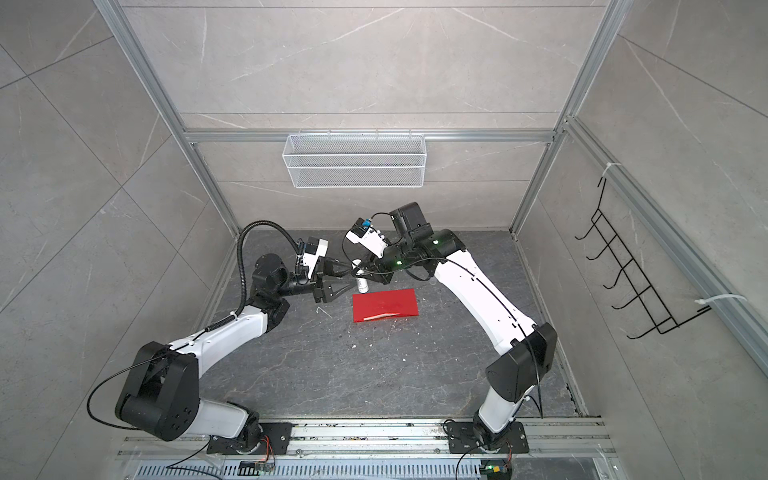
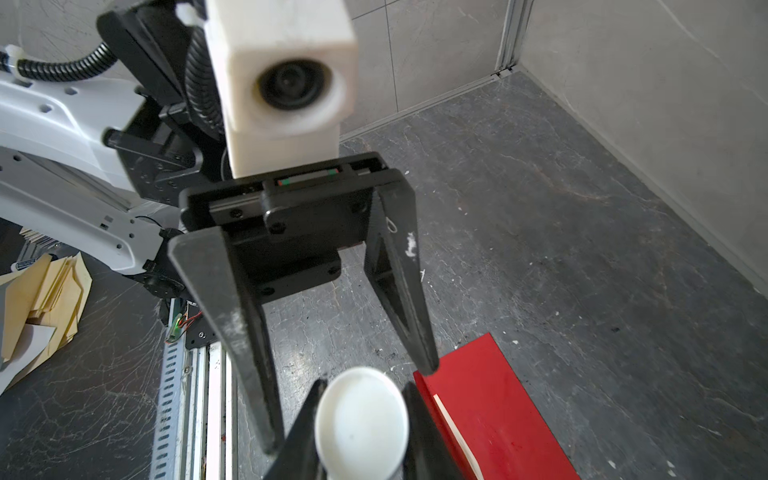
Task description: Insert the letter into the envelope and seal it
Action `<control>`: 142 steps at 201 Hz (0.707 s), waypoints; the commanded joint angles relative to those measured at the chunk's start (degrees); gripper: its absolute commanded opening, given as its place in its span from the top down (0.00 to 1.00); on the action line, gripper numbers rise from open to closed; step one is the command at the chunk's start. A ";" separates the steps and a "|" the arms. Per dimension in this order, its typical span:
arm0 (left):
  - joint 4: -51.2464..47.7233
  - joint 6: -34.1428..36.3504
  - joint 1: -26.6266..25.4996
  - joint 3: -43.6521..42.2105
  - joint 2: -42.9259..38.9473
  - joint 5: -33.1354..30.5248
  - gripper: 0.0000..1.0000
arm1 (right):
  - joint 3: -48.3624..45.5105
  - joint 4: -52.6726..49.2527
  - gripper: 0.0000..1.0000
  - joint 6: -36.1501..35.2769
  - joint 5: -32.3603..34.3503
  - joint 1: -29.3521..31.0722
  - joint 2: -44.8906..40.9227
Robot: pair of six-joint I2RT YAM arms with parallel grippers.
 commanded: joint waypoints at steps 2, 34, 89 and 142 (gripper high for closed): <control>2.59 -1.27 -0.40 2.18 0.49 3.10 0.38 | 1.82 -0.32 1.00 -0.18 -2.48 0.49 1.20; -6.49 5.55 -1.57 3.32 -0.45 3.20 0.42 | 2.61 0.00 1.00 0.27 -3.12 0.82 2.03; -8.36 6.84 -1.94 3.93 -0.22 2.72 0.51 | 3.75 -0.44 1.00 0.39 -3.02 1.17 3.10; -6.92 5.19 -1.95 4.22 0.23 1.24 0.57 | 4.13 -1.48 1.00 -0.35 -1.72 1.39 3.86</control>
